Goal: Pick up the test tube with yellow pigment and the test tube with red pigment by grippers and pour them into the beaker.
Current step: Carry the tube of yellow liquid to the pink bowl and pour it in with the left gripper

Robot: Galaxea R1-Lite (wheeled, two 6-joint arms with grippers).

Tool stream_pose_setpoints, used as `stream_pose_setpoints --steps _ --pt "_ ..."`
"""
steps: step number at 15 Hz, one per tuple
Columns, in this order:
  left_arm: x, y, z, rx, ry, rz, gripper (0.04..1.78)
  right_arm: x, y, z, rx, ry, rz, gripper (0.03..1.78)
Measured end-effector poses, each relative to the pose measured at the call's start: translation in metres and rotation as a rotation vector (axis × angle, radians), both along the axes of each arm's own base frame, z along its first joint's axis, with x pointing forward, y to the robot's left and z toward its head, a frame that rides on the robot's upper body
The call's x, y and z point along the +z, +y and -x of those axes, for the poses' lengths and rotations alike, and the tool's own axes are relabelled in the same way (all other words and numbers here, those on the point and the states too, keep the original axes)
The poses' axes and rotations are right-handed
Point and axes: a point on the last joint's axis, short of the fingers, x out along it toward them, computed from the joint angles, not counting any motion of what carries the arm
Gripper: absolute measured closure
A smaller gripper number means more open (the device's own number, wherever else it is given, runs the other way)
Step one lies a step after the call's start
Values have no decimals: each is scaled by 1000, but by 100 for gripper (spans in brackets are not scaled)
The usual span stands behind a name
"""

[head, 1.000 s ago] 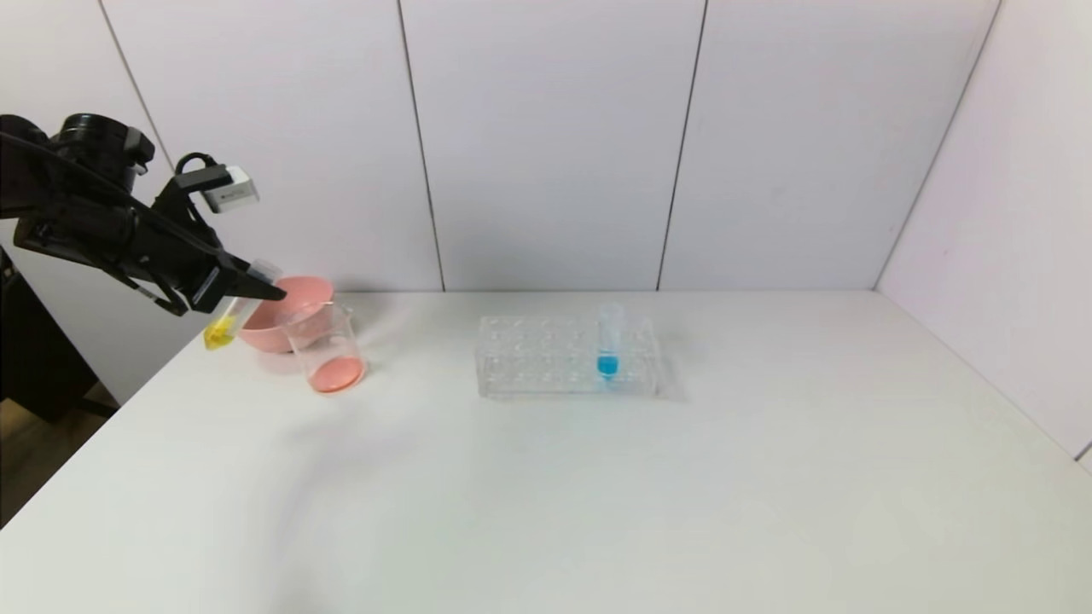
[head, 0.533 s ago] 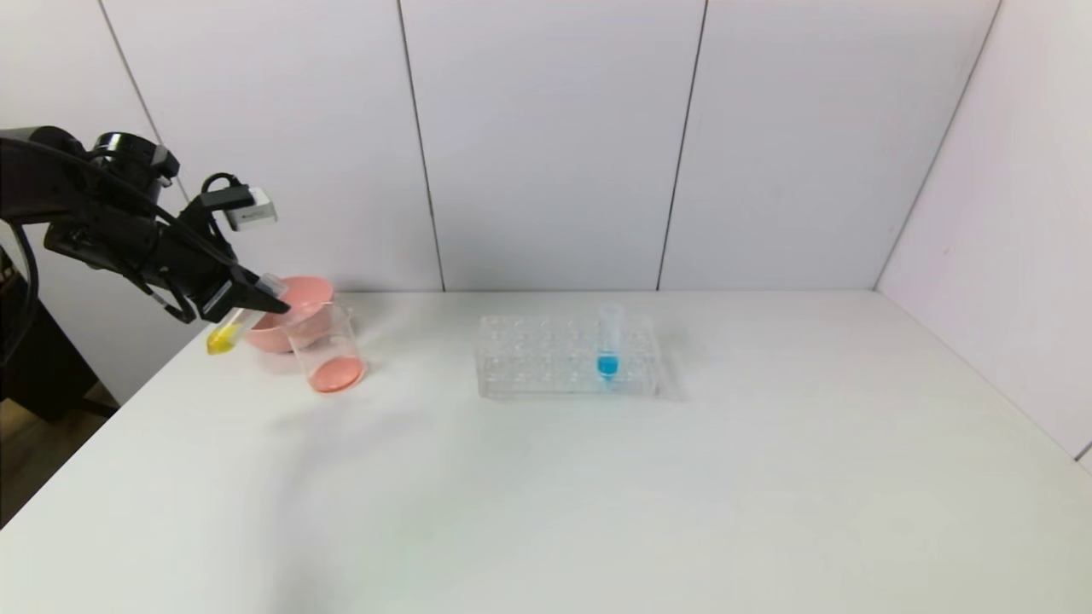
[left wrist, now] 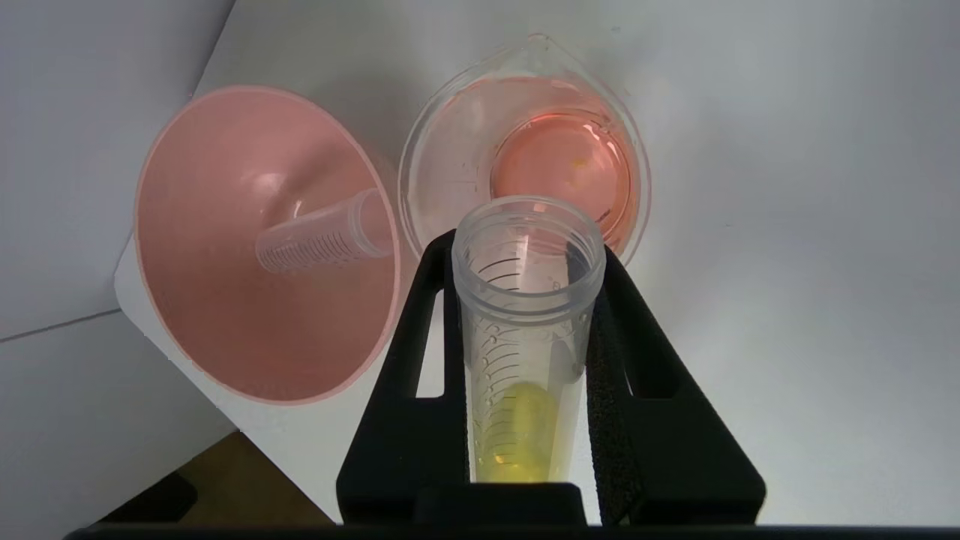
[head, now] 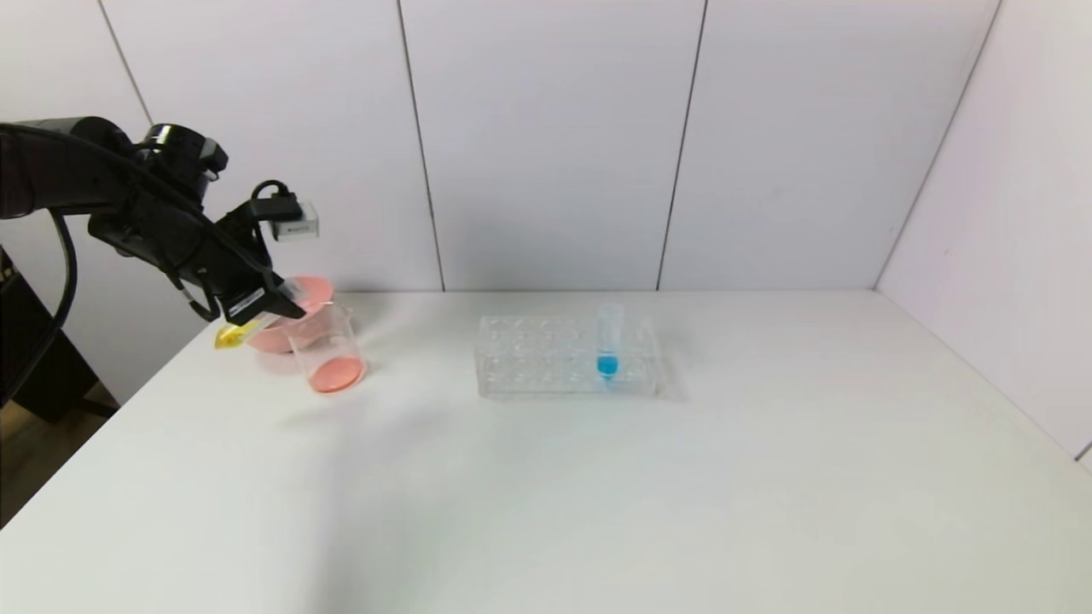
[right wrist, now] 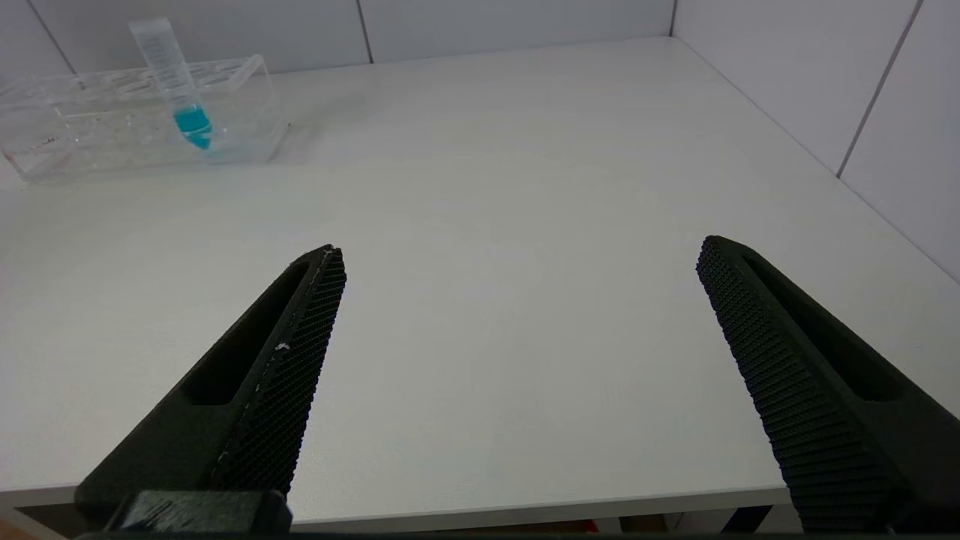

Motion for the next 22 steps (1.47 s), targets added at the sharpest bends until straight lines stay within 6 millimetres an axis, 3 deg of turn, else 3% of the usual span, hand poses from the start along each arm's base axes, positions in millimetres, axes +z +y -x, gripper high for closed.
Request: stream_pose_setpoints --steps 7,22 --pt "3 -10 0 62 -4 -153 137 0 0 0 0 0 0 10" --pt "-11 -32 -10 151 33 -415 137 0 0 0 0 0 0 10"
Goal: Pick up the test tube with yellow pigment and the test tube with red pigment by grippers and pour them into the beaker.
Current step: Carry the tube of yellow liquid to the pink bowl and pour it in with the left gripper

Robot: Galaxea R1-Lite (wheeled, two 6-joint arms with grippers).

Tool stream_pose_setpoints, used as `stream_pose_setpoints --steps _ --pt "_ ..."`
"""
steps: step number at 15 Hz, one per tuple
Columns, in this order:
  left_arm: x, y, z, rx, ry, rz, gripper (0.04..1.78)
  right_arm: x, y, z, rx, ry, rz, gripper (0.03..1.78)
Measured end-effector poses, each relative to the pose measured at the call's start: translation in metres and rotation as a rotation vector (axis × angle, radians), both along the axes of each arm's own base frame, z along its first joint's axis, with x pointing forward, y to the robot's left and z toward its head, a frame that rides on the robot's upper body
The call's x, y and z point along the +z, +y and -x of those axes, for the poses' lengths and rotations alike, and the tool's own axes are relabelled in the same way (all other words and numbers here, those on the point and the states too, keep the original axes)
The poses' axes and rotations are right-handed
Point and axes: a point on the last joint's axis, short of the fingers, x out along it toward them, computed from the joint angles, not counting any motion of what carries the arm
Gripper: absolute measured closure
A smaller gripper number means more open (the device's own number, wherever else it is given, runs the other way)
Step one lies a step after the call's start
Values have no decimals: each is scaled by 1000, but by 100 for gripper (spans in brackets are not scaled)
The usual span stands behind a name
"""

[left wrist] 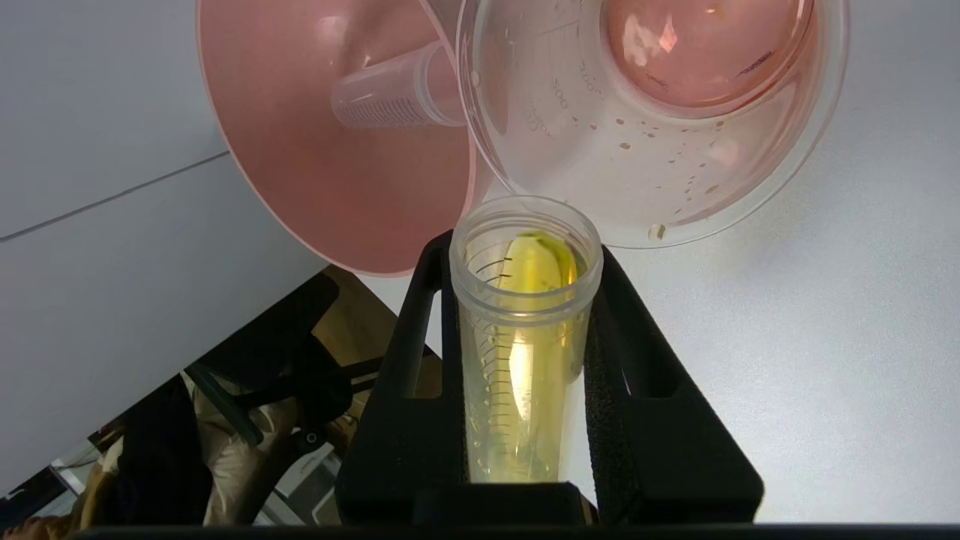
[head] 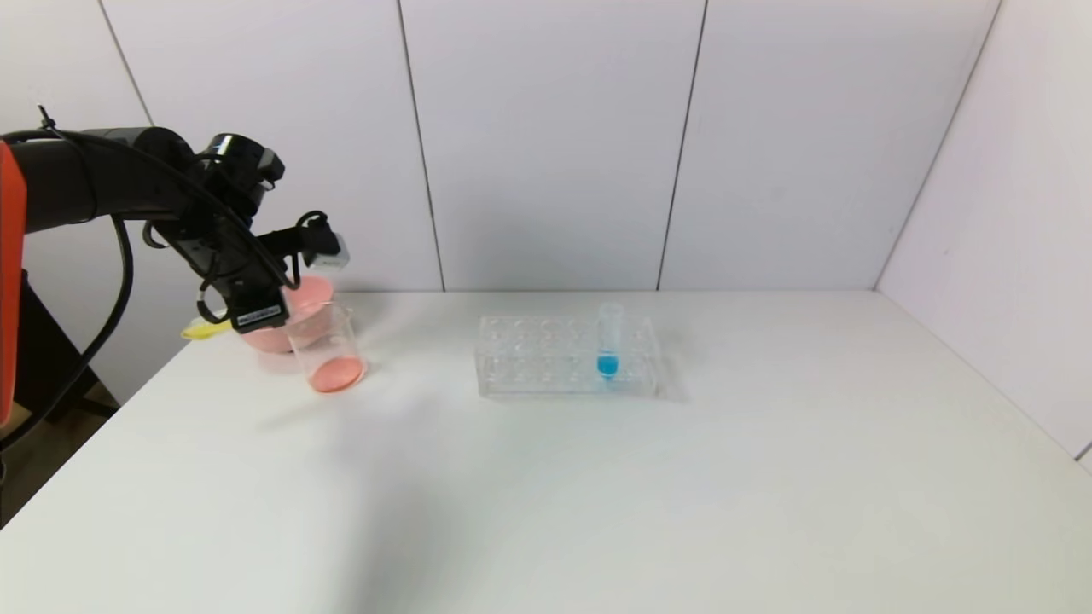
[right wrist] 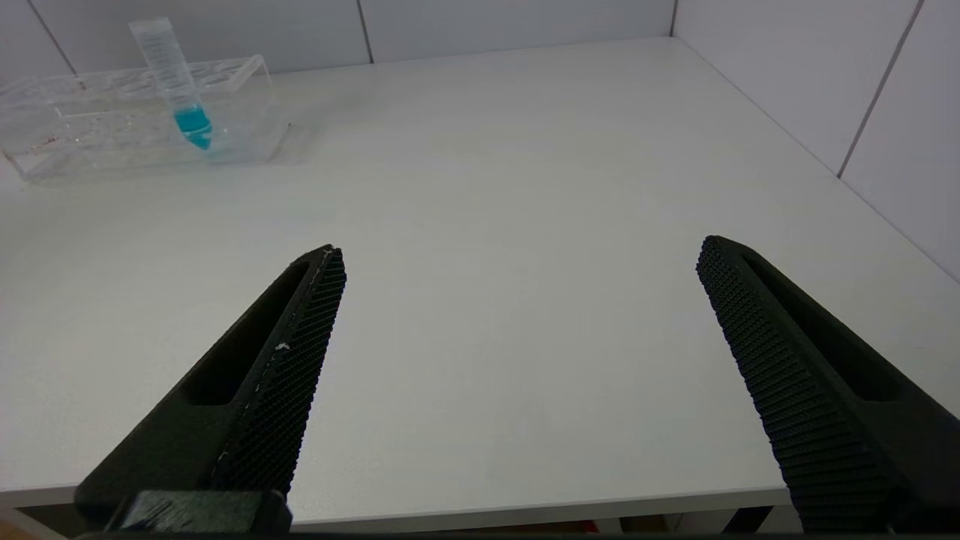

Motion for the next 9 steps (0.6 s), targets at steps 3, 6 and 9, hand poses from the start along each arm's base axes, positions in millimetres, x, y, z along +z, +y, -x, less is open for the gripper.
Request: stream_pose_setpoints --steps 3,6,9 --pt "0 -5 0 12 -2 -39 137 0 0 0 0 0 0 10" --pt "1 -8 0 33 -4 -82 137 0 0 0 0 0 0 10" --pt "1 -11 0 48 -3 -118 137 0 0 0 0 0 0 10"
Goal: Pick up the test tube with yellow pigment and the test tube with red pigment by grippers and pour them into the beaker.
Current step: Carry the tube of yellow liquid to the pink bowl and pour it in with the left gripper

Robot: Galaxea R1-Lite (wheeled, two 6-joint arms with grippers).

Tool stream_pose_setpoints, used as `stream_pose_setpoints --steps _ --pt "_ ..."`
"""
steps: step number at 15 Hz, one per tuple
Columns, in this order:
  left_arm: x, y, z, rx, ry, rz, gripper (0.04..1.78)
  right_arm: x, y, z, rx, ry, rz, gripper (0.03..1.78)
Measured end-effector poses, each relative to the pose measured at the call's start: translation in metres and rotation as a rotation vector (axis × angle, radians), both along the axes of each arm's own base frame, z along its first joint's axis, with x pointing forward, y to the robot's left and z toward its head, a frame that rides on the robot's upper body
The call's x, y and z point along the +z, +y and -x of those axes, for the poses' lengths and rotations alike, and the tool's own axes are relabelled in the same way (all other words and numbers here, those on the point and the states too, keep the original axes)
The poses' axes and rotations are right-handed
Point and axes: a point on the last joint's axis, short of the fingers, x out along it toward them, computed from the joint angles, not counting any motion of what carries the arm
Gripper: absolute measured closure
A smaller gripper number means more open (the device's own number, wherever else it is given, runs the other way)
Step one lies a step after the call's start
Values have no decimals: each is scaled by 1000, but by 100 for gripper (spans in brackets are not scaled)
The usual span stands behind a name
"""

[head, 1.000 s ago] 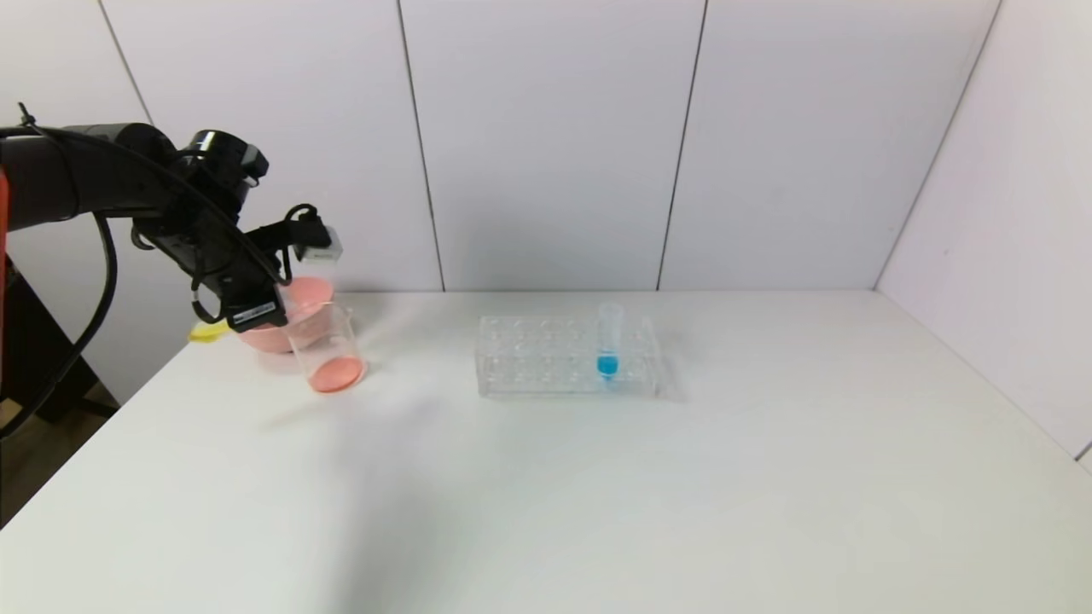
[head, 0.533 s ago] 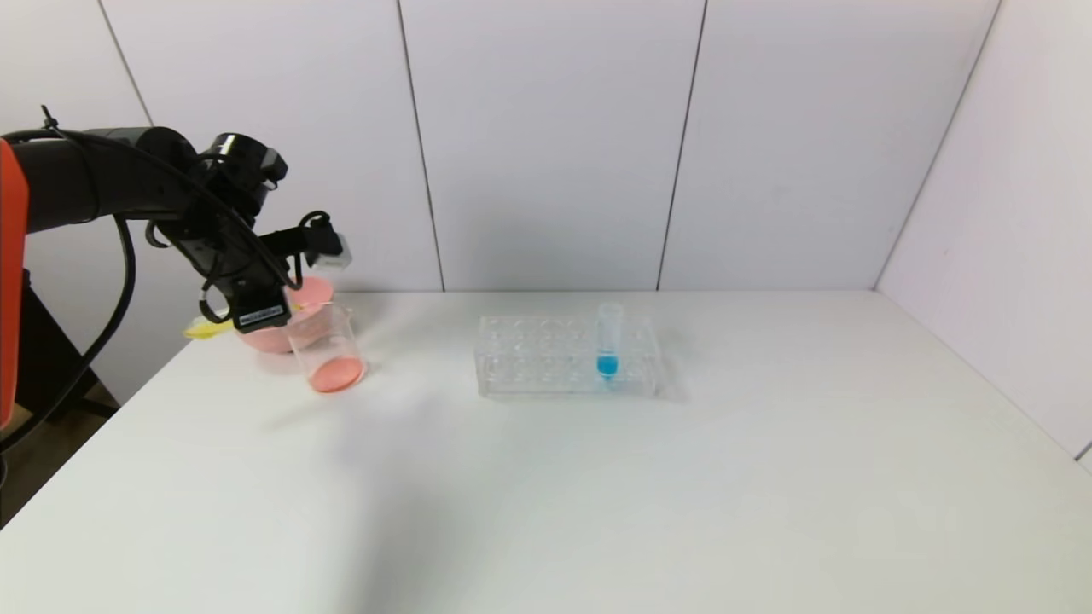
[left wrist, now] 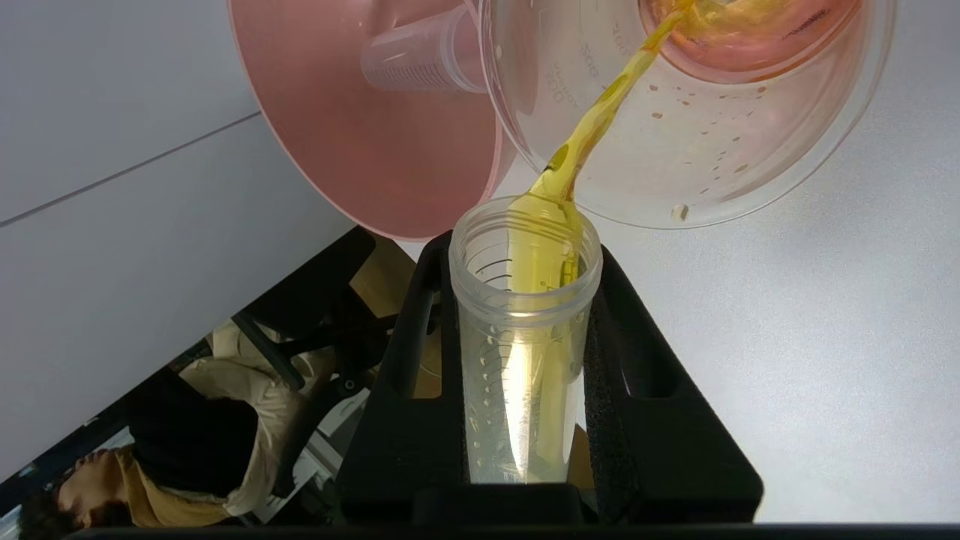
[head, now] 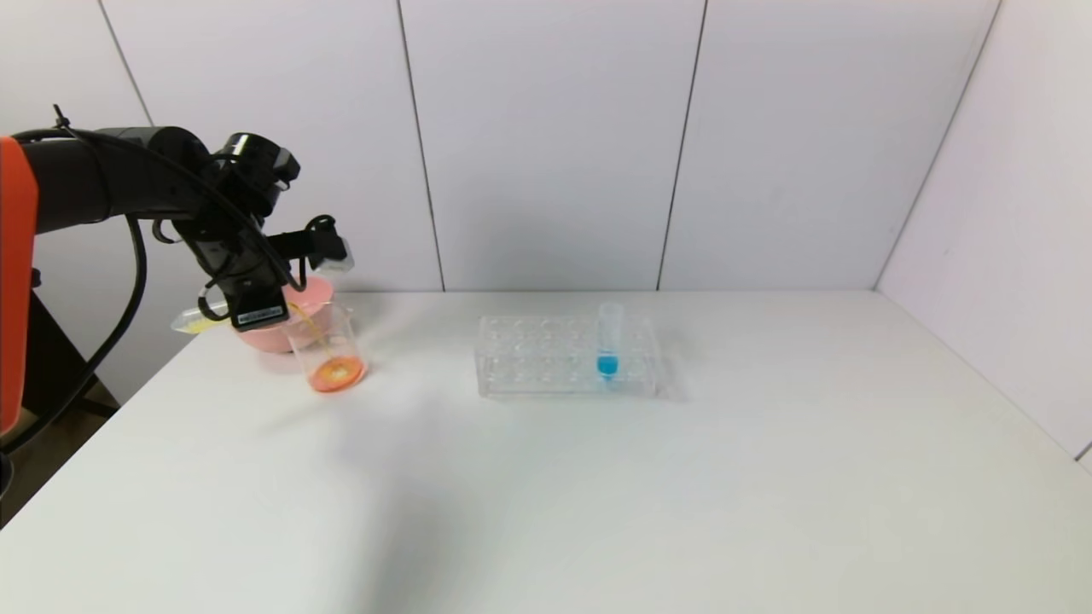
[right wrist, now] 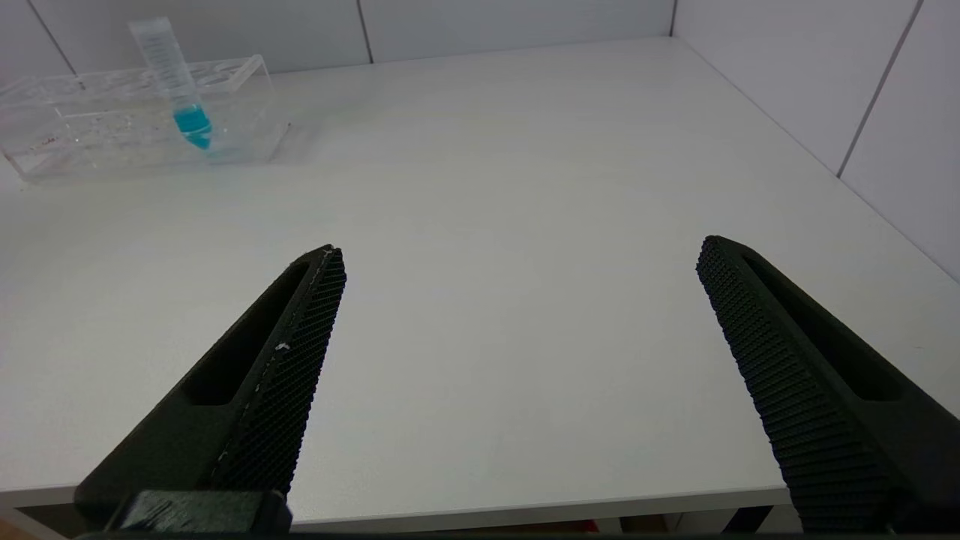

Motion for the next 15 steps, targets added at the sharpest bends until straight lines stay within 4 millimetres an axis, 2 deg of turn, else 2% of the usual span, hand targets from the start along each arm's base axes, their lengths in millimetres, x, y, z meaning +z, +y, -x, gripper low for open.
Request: stream_pose_setpoints --steps 8,15 --pt "-4 -16 4 29 50 -133 137 0 0 0 0 0 0 10" --pt "-8 -28 0 24 37 -186 137 0 0 0 0 0 0 10"
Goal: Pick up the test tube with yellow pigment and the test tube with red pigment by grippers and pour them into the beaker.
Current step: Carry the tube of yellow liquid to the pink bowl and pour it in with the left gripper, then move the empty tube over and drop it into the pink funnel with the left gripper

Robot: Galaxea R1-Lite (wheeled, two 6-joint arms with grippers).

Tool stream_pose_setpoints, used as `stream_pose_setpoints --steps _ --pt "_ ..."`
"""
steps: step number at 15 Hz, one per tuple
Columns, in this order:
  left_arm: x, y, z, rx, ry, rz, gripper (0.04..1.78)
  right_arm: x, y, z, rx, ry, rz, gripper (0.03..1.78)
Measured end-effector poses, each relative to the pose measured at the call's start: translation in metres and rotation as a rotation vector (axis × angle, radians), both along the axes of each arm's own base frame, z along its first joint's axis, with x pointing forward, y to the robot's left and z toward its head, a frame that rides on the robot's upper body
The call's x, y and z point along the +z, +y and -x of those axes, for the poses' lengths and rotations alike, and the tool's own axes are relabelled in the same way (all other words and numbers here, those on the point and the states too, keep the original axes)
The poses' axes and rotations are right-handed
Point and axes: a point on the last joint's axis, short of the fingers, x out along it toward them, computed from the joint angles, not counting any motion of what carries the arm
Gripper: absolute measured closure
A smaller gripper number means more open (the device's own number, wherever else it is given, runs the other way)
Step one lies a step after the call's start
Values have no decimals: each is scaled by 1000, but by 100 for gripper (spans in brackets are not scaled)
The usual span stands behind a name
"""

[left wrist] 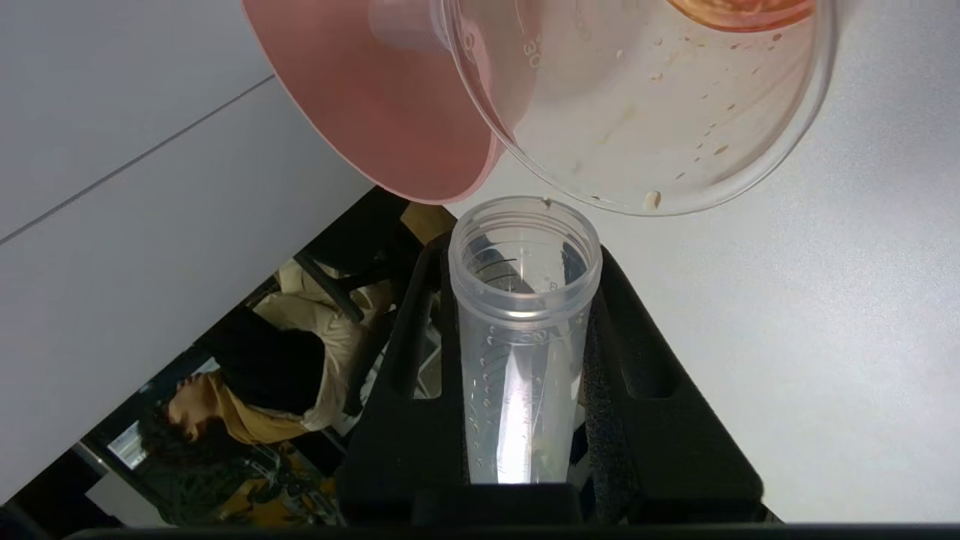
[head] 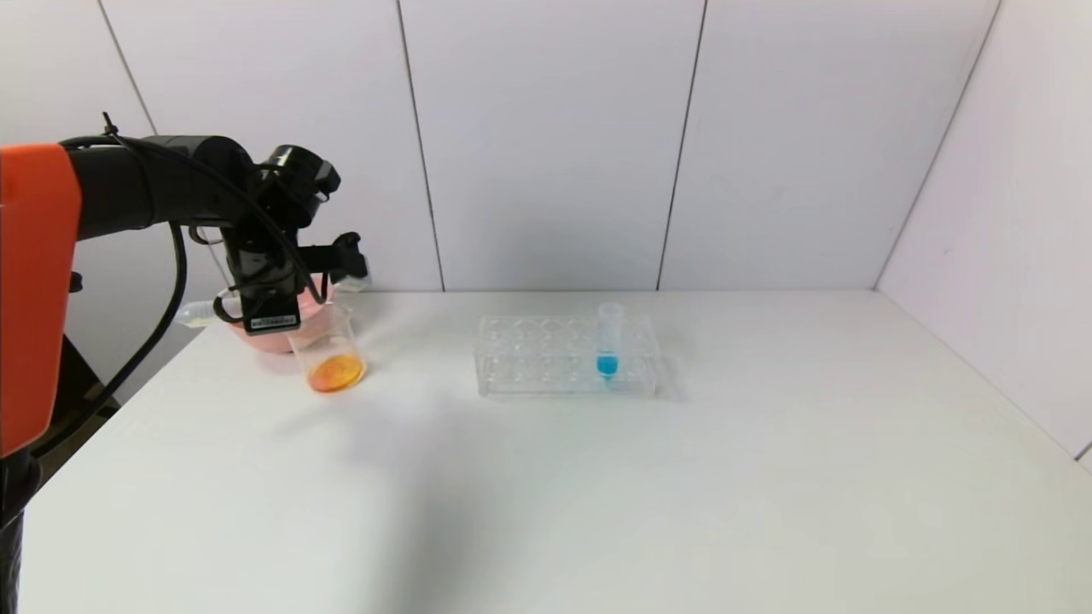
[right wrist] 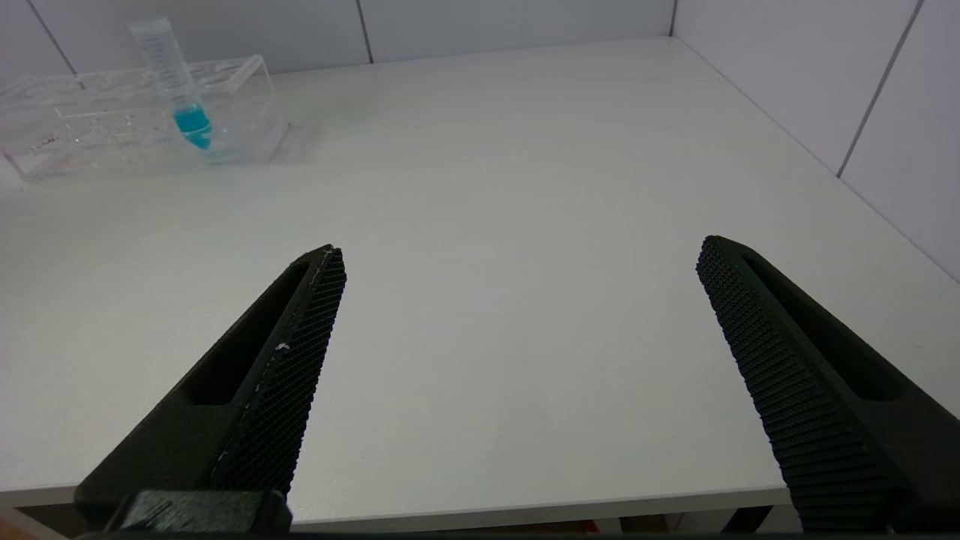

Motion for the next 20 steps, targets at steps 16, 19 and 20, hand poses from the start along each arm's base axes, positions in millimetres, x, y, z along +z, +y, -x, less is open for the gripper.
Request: stream_pose_setpoints --steps 16,19,20 --pt "46 65 22 225 -320 745 137 0 0 0 0 0 0 10" --pt "52 75 18 387 -576 941 137 0 0 0 0 0 0 10" --pt "51 77 18 424 -651 988 137 0 0 0 0 0 0 10"
